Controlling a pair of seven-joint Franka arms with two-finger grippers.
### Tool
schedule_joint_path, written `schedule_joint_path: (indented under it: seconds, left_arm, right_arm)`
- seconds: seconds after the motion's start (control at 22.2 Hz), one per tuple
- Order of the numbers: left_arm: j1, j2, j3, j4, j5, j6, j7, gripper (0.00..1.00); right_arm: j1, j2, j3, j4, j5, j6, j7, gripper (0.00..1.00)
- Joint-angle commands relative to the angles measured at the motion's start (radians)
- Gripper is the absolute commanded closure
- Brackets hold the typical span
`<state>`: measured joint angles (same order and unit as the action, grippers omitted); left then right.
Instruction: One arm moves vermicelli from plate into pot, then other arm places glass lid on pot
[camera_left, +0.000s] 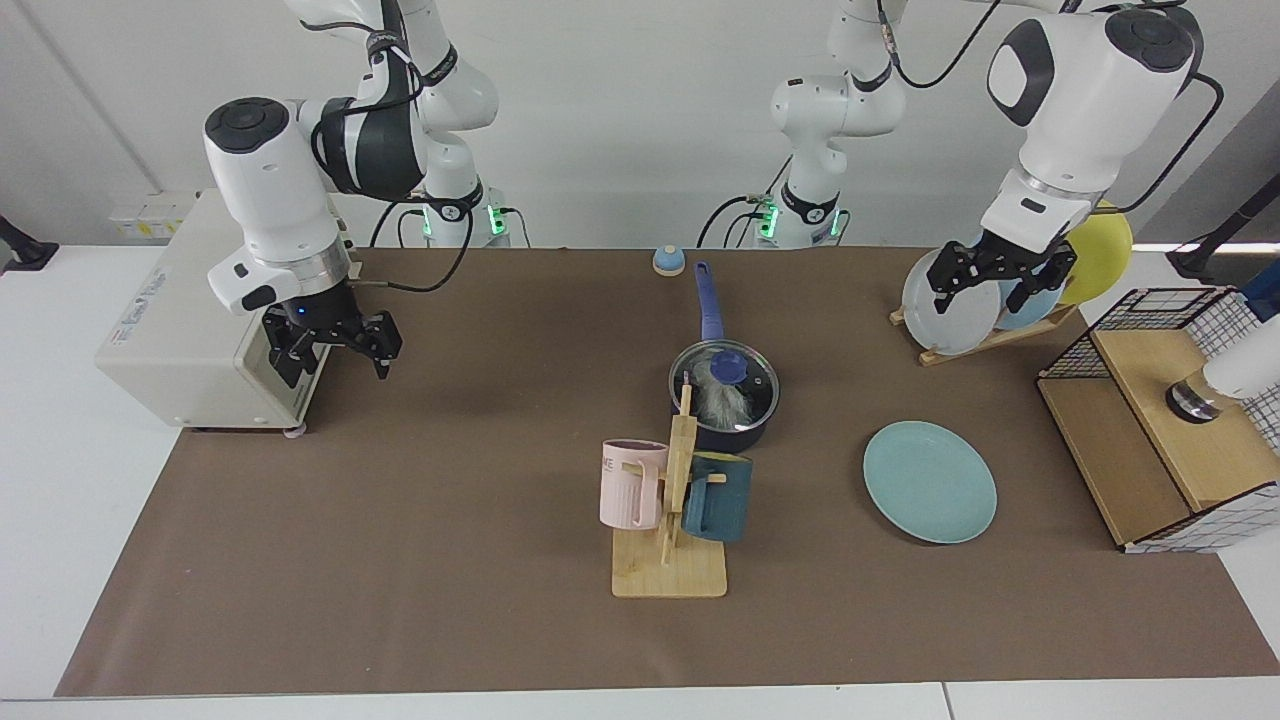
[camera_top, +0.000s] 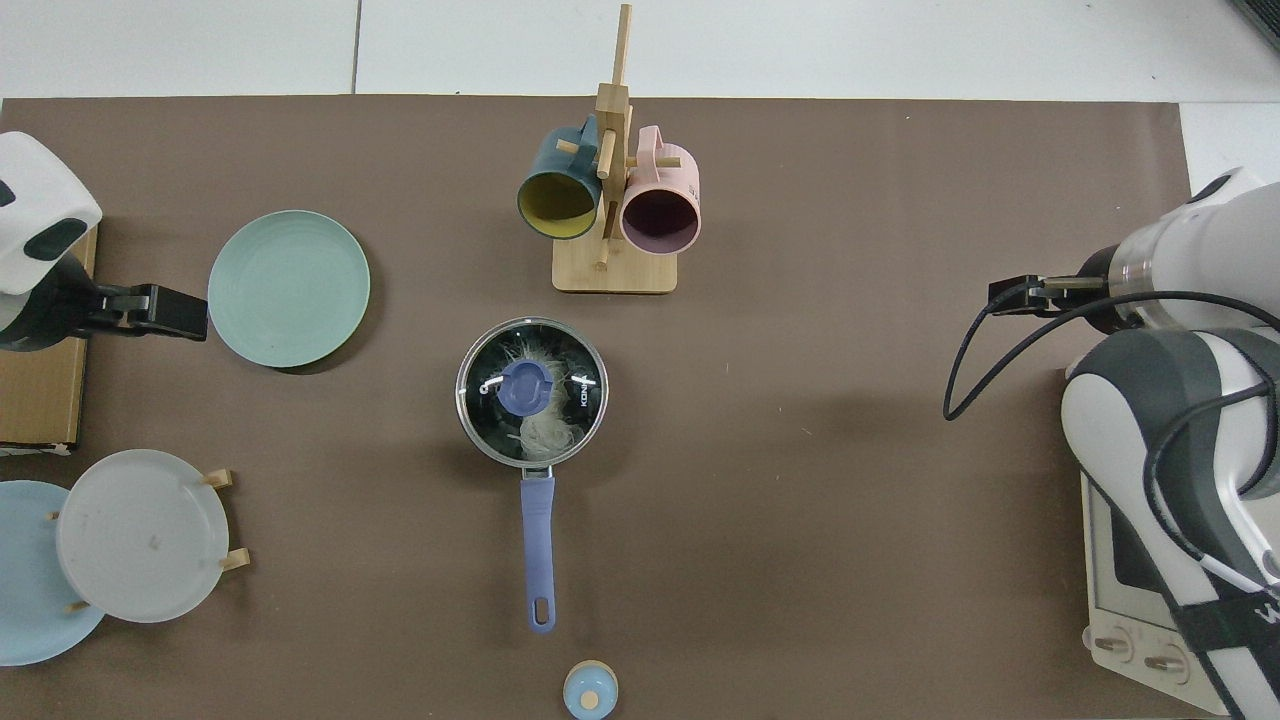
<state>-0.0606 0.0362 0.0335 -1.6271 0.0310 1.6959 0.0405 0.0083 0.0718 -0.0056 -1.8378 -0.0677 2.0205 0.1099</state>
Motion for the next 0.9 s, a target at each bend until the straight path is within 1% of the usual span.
schedule_joint_path:
  seconds: [0.0, 0.14, 0.36, 0.68, 0.86]
  left_arm:
    - [-0.001, -0.016, 0.002, -0.01, -0.005, -0.002, 0.004, 0.0]
    - [-0.001, -0.016, 0.002, -0.011, -0.005, -0.002, 0.004, 0.0]
    - [-0.001, -0.016, 0.002, -0.01, -0.005, -0.002, 0.004, 0.0]
    - [-0.001, -0.016, 0.002, -0.011, -0.005, -0.002, 0.004, 0.0]
    - [-0.001, -0.016, 0.002, -0.011, -0.005, -0.002, 0.004, 0.0]
  right_arm:
    - [-0.011, -0.009, 0.016, 0.037, 0.026, -0.077, -0.049, 0.01]
    - [-0.016, -0.018, 0.016, 0.051, 0.048, -0.086, -0.05, 0.01]
    - [-0.018, -0.043, 0.016, 0.051, 0.051, -0.141, -0.05, 0.01]
    - [-0.019, -0.055, 0.016, 0.049, 0.051, -0.172, -0.056, 0.01]
    - [-0.019, -0.055, 0.015, 0.051, 0.092, -0.172, -0.072, 0.01]
